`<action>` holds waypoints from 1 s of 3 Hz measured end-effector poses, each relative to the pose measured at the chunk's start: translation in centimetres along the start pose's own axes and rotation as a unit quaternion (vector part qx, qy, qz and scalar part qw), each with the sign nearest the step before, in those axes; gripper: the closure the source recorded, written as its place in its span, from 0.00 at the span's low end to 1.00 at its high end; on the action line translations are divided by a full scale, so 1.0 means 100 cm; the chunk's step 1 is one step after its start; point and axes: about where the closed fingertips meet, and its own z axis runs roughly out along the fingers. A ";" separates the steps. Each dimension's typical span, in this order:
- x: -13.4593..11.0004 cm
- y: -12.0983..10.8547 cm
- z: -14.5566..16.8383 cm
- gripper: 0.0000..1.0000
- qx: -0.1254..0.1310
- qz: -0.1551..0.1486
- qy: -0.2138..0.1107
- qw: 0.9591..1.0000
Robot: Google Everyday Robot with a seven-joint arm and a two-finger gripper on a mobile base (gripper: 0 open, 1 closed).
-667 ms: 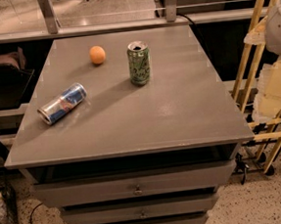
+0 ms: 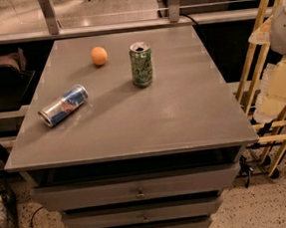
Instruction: Knock green can over
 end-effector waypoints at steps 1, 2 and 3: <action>-0.011 -0.033 0.030 0.00 0.010 0.018 -0.051 0.998; -0.036 -0.084 0.080 0.00 0.029 0.029 -0.128 0.991; -0.068 -0.128 0.124 0.00 0.044 0.062 -0.219 0.973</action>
Offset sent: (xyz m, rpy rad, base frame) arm 0.2070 0.0383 -0.0698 0.4249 -0.2575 0.0017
